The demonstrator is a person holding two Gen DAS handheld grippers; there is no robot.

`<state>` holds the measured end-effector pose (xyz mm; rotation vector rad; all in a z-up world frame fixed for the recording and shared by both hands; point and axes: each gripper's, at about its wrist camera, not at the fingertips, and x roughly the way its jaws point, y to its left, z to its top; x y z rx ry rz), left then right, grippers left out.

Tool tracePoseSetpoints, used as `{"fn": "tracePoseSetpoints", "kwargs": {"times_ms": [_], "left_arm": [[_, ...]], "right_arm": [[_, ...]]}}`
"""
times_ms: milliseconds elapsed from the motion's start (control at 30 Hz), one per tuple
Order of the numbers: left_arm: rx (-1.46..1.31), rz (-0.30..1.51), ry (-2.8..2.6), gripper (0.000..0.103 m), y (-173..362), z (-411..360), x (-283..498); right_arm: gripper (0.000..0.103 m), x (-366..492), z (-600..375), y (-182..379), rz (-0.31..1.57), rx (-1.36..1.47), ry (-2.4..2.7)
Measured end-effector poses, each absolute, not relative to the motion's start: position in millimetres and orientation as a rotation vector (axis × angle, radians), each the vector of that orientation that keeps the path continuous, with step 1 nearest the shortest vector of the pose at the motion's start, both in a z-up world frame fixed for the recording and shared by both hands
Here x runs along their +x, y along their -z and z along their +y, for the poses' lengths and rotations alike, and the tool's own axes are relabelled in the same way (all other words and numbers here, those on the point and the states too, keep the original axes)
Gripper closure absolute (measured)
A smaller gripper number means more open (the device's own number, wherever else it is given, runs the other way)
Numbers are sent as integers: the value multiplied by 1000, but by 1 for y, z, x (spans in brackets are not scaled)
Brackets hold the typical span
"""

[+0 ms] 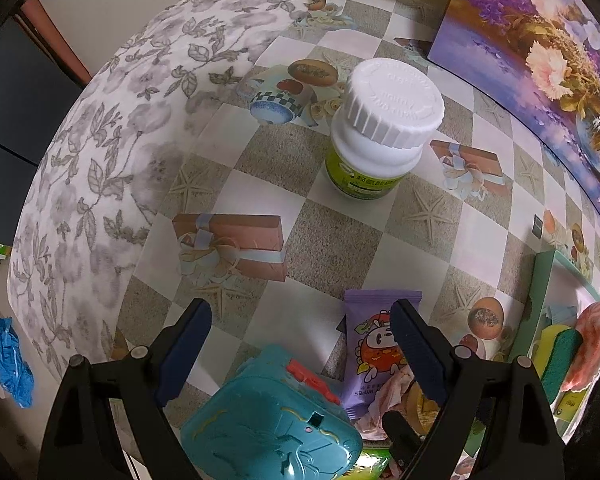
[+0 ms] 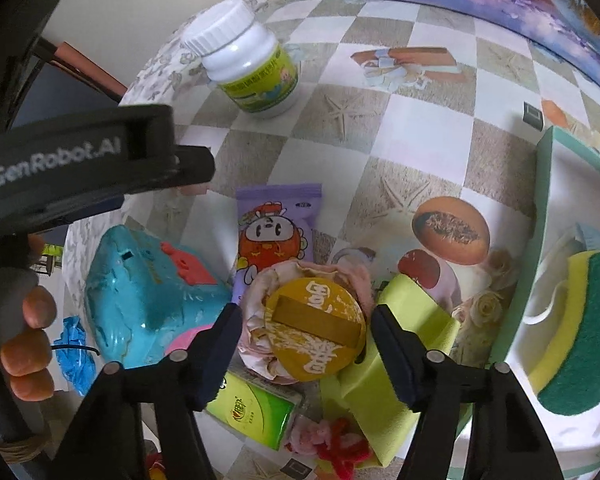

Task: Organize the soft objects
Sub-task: 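Reach the right tool to the yellow round container and grasp it, then move the left tool down to the purple snack packet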

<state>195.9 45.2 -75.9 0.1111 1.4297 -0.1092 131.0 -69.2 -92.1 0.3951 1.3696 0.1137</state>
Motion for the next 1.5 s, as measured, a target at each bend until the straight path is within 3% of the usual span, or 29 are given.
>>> {"fn": "tracePoseSetpoints", "kwargs": {"times_ms": [333,1300,1500], "left_arm": [[115,1437,111,12,79,44,194],[129,1437,124,12,75,40,190],[133,1440,126,12,76,40,190]], "right_arm": [[49,126,-78,100,1376,423,-126],[51,112,-121,49,1223,523,-121],[51,117,-121,59,1256,493,-63]]}}
